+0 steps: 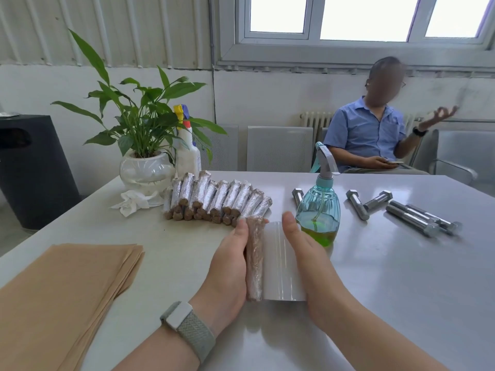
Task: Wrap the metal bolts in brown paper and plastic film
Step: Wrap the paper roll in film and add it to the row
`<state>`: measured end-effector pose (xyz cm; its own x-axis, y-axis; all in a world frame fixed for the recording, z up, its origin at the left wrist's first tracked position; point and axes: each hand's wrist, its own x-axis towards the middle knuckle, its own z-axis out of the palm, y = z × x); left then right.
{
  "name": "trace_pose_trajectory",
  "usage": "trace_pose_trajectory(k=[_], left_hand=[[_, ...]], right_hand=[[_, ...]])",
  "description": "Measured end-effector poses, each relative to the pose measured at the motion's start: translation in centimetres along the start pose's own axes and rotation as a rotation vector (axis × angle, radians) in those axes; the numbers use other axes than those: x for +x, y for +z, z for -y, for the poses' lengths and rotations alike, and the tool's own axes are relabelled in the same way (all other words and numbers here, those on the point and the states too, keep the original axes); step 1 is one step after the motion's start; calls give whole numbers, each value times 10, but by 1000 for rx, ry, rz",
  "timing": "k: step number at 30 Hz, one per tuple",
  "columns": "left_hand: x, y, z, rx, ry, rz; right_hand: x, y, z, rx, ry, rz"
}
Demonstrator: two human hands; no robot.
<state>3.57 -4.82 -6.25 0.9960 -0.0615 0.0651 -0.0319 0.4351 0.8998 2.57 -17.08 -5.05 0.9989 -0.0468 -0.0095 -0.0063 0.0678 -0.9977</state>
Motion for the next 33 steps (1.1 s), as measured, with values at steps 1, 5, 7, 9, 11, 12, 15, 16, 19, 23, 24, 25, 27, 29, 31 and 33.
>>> trace_pose_trajectory(k=[1, 5, 7, 9, 11, 12, 15, 16, 19, 23, 24, 25, 27, 29, 31, 33], left_hand=[[0, -2, 1, 82, 47, 8], [-2, -3, 4, 256, 142, -1], [-1, -2, 5, 278, 167, -52], [0, -1, 4, 274, 172, -94], [0, -2, 2, 239, 148, -90], [0, -1, 1, 230, 136, -69], [-2, 2, -1, 244, 139, -33], [-1, 2, -2, 248, 146, -39], [0, 3, -3, 259, 149, -75], [1, 2, -3, 251, 165, -125], [1, 2, -2, 232, 162, -118], [0, 2, -1, 219, 160, -111], [-1, 2, 1, 119, 125, -75], [-3, 3, 0, 1, 42, -5], [-3, 2, 0, -105, -24, 50], [-1, 5, -2, -121, -23, 52]], right_hand=[[0, -2, 0, 36, -8, 47], [0, -1, -2, -9, 0, 51], [-1, 3, -4, -24, 27, 26], [-3, 7, -5, -40, 35, -2], [-4, 9, -6, -61, 32, -24], [-4, 9, -7, -68, 24, -34], [-4, 9, -5, -92, -26, -80], [-4, 9, -4, -97, -43, -92], [-4, 11, -4, -95, -79, -113], [-4, 14, -5, -130, -124, -133], [-5, 16, -6, -138, -137, -143], [-6, 17, -6, -151, -150, -152], [-8, 19, -5, -203, -187, -167], [-8, 18, -3, -241, -202, -194], [-6, 17, -2, -227, -176, -220], [-4, 15, -1, -198, -163, -241]])
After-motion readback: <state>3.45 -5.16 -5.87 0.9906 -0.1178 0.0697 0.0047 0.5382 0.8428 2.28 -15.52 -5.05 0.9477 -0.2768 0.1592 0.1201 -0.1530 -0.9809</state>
